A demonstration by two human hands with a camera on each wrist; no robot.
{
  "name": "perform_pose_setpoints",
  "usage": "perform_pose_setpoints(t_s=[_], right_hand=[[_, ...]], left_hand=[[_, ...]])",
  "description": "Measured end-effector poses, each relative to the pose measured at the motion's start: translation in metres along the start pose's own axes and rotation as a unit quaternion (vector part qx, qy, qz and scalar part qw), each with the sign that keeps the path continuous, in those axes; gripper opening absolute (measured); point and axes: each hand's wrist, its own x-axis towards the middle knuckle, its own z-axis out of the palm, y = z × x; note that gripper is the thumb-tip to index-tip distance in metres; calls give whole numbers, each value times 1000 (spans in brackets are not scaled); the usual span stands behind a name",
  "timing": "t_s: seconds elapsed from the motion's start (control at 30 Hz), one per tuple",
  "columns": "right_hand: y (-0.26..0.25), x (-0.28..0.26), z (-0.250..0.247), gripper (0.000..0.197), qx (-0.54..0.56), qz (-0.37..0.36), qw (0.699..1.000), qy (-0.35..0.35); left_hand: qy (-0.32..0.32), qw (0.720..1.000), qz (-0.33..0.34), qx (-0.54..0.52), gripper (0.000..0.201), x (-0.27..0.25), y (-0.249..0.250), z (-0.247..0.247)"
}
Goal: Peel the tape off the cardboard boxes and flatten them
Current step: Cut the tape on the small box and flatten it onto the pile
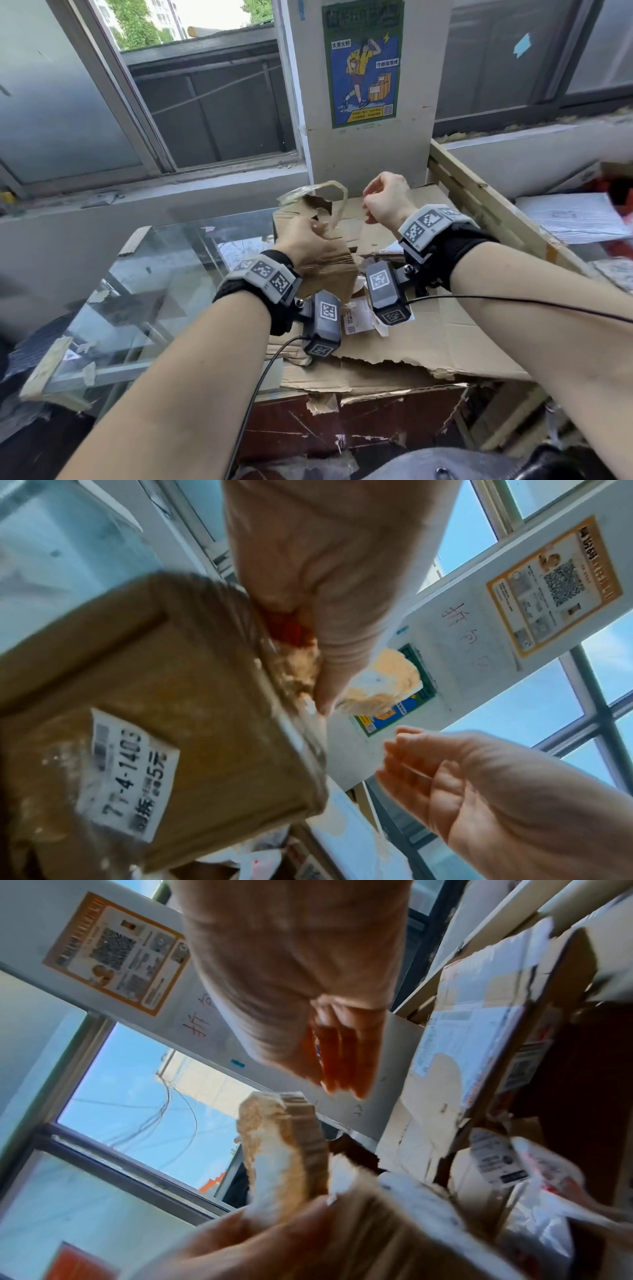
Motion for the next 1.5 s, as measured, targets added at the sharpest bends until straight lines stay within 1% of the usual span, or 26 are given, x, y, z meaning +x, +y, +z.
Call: perform_pose_setpoints(t_s=[0.03,0.1,0.13,0.2,0.27,0.33,0.4,0.43,0.47,0.53,0.57,0.63,0.7,0.8,0.83,0.87,0.9,0.93,0.97,1.0,1.03,1.13,1.2,1.27,1.37,1.5], right_hand=[[4,0,2,19,-40,4,999,-35],[9,-3,7,15,-114,-15,987,-109],[10,-6,10,20,-124,-34,982,-137],[5,-15,15,33,-108,-54,973,-195],[0,-19,24,44,-119,-57,960,-248],[-2,-20,32,46,-118,-38,947,-297],[-5,-22,37,46,-95,-19,941,-324],[-5,-22,40,47,-93,-20,940,-326],[-5,-22,42,47,-97,-25,940,-326],[-6,-23,45,52,-98,-27,939,-328],[-6,-23,46,57,-103,-23,936,-336],[-3,-21,49,63,-119,-20,927,-355],[-2,-22,53,61,-100,-22,931,-350],[-3,-22,61,60,-2,10,947,-320],[-4,-22,62,55,31,28,948,-315],[-6,-21,63,44,68,50,946,-312],[-6,-20,63,30,105,79,943,-307],[-5,-19,63,16,134,103,939,-300],[-5,-18,64,14,144,116,939,-290],[-3,-15,66,22,135,119,941,-285],[-3,-14,68,27,110,111,945,-286],[-10,-11,69,28,18,100,950,-296],[-14,-7,69,27,-21,107,948,-299],[-20,-5,70,29,-34,112,951,-286],[-29,-6,74,28,-50,114,954,-273],[-34,-7,81,24,-66,117,951,-278]], left_hand=[[28,999,-12,-12,17,0,-5,-1],[76,997,-26,-2,17,2,-13,-3],[86,996,-29,-4,19,3,-16,-3],[90,995,-35,-36,21,2,-19,-6],[90,991,-53,-78,24,0,-22,-9],[87,985,-71,-128,23,-3,-26,-10],[68,978,-83,-180,13,-6,-31,-12],[56,972,-91,-207,6,-9,-35,-14],[43,966,-97,-237,4,-12,-38,-16],[10,949,-109,-294,8,-15,-45,-18],[-3,944,-113,-309,8,-16,-48,-19],[-17,944,-118,-307,5,-18,-52,-20],[-9,943,-119,-311,7,-19,-53,-20],[24,938,-115,-325,13,-10,-57,-20],[34,933,-118,-338,13,-6,-59,-22],[40,930,-119,-344,11,-3,-61,-23],[39,931,-114,-345,7,-3,-61,-24],[33,934,-99,-342,11,-5,-59,-26],[25,943,-76,-324,21,-7,-57,-26],[20,956,-51,-289,32,-10,-55,-27],[21,968,-27,-249,38,-12,-53,-26],[36,986,11,-160,32,-16,-44,-26],[37,990,9,-135,27,-17,-41,-27],[33,991,-4,-131,28,-18,-37,-29],[22,985,-19,-172,36,-19,-31,-32],[-31,980,-48,-192,36,-20,-26,-36]])
